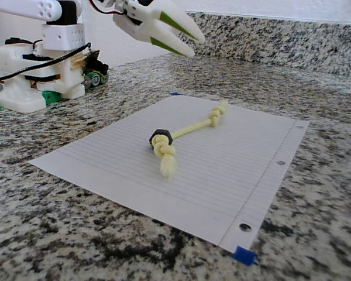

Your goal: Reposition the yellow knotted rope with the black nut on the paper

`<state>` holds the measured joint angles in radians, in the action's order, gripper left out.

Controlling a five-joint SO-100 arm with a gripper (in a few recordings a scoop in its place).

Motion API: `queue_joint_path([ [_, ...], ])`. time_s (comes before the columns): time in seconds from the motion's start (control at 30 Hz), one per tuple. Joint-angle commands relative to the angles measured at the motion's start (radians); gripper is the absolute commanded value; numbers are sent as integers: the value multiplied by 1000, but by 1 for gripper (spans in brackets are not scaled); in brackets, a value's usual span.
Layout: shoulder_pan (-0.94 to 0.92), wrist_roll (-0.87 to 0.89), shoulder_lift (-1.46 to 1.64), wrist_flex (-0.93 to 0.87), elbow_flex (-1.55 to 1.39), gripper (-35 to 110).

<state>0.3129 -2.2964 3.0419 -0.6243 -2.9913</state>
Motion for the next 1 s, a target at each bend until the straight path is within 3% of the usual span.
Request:
queue_joint_path([
  [0.0, 8, 26, 9, -3, 5, 49],
  [0.23, -64, 186, 12, -40, 21, 45],
  [0.5, -241, 537, -328, -318, 287, 45],
  [0.7, -353, 917, -589, -368, 457, 45],
  [0.9, -436, 1325, -811, -374, 614, 35],
  [0.97, -462, 1379, -885, -373, 664, 35],
])
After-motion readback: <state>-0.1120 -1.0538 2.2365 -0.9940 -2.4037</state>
